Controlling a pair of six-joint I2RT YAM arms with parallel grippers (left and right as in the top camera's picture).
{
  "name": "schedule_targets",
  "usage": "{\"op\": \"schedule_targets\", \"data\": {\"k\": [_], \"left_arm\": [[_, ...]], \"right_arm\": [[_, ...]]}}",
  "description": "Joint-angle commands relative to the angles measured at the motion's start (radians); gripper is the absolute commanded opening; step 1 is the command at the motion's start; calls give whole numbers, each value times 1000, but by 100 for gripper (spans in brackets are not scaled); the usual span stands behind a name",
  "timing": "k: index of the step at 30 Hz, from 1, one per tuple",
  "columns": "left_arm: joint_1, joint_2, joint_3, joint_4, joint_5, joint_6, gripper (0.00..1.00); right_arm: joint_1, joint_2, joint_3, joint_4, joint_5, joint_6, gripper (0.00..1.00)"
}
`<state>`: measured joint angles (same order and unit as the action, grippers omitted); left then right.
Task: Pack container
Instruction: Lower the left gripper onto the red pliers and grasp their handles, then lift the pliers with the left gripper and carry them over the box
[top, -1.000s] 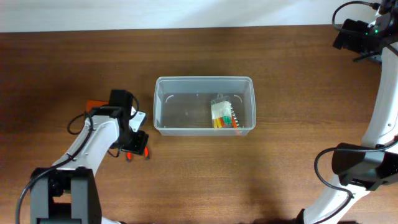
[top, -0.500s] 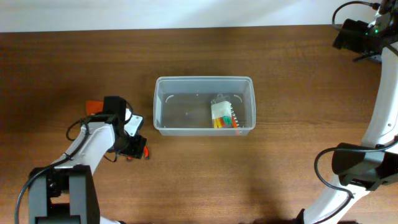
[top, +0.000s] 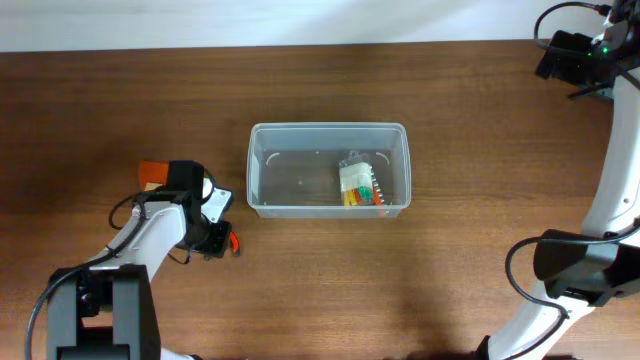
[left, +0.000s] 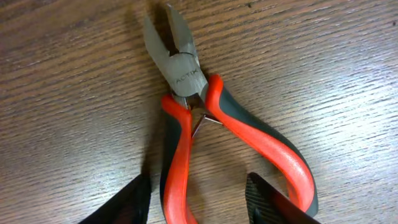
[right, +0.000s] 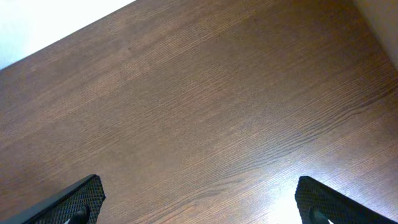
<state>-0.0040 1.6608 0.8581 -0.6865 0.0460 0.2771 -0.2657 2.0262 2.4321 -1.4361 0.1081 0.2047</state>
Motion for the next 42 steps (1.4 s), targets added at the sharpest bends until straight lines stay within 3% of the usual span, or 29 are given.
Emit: {"op": "schedule_targets", "data": {"k": [1, 10, 18, 29, 42], "left_arm": [[3, 9, -19, 6, 18, 9, 43], [3, 9, -19, 14, 18, 8, 16], [3, 9, -19, 14, 18, 8, 3], [3, 9, 79, -80, -69, 0, 2], [3, 9, 424, -266, -68, 0, 2]], "right_arm": [[3, -11, 14, 2, 8, -6, 99], [3, -11, 14, 2, 8, -6, 99], [3, -11, 14, 2, 8, -6, 99], [3, -11, 14, 2, 8, -6, 99], [3, -11, 14, 2, 8, -6, 99]]}}
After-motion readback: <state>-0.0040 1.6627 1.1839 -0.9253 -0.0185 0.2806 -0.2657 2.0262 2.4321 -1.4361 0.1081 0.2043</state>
